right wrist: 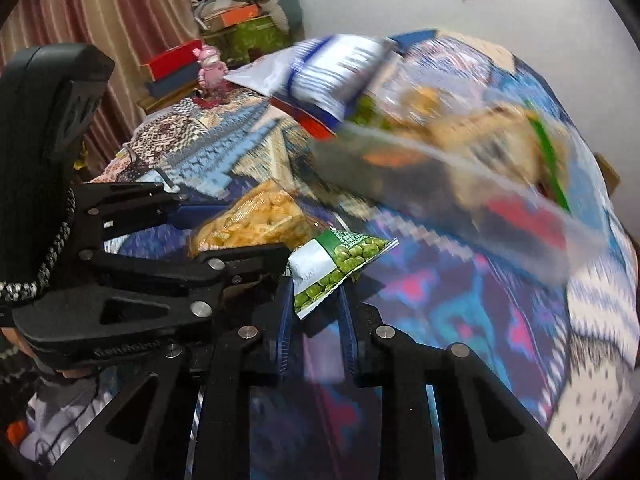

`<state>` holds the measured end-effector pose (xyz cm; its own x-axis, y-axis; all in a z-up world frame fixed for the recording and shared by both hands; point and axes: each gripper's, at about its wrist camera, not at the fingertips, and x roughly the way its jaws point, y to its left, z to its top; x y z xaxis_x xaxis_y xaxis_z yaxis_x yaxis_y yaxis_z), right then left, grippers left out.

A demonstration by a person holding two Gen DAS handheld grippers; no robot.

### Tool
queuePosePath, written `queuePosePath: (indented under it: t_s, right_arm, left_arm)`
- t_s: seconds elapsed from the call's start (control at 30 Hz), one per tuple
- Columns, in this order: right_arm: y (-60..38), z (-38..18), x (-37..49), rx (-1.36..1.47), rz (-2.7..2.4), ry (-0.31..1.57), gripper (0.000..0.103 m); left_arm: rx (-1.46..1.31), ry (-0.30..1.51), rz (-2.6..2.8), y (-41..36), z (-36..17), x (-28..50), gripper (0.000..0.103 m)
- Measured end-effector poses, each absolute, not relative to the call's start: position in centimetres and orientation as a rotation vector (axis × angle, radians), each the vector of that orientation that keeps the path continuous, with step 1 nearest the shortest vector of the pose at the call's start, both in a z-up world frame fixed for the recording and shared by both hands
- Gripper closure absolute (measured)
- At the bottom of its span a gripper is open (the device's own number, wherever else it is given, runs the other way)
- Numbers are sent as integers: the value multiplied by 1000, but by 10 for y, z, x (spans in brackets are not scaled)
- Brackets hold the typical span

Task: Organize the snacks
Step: 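Grasp the green pea snack bag with the right tool while the left tool holds the golden pack, then carry the pea bag and golden pack into the clear box and release both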

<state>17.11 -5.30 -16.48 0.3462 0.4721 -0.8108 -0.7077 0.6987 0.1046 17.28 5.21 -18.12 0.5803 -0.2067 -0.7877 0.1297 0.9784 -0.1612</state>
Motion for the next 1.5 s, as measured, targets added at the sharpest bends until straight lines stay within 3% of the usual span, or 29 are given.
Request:
queuePosePath:
  t_s: [0.2, 0.33, 0.5, 0.77, 1.07, 1.5]
  right_arm:
    - [-93, -172, 173, -269, 702, 995, 79]
    - [-101, -159, 172, -254, 694, 942, 46]
    - [-85, -150, 178, -234, 728, 899, 42]
    - [-68, -190, 197, -197, 721, 1008, 41]
    - [-75, -185, 181, -206, 746, 976, 62]
    - [-105, -146, 171, -148, 705, 866, 65]
  left_arm:
    - [-70, 925, -175, 38, -176, 167, 58]
    - [-91, 923, -133, 47, -172, 162, 58]
    - [-115, 919, -89, 63, -171, 154, 58]
    - [-127, 908, -68, 72, -170, 147, 58]
    - [-122, 875, -77, 60, -160, 148, 58]
    - [-122, 786, -80, 45, -118, 153, 58]
